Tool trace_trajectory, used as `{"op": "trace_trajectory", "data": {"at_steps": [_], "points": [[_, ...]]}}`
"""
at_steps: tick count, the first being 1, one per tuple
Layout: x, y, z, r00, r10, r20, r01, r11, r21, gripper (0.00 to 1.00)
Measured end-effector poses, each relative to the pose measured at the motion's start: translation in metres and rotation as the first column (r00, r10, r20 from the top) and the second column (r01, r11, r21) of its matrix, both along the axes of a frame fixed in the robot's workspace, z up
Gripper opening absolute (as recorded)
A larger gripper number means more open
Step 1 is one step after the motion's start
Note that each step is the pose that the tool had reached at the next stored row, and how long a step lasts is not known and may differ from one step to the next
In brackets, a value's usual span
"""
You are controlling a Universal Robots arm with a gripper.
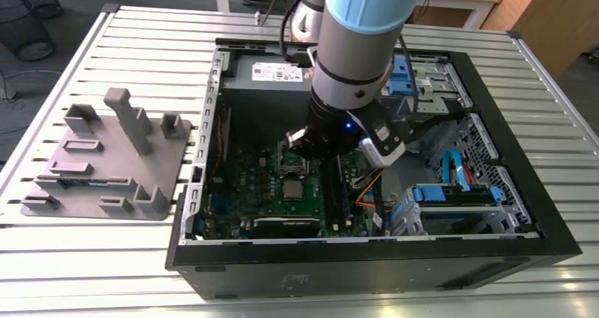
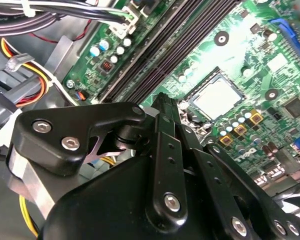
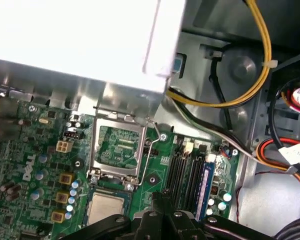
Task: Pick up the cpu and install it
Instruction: 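Close the cpu cover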
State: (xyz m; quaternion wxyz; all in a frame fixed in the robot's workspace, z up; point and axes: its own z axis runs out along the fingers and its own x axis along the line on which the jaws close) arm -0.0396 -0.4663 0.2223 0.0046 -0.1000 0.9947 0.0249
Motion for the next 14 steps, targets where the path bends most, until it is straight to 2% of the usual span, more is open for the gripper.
{"op": "trace_trajectory", "data": {"at_steps": [14], "points": [[0.0041, 0.0061, -0.0015, 0.9988, 0.048, 0.0010, -0.048, 0.9988, 0.0012, 0.11]]}}
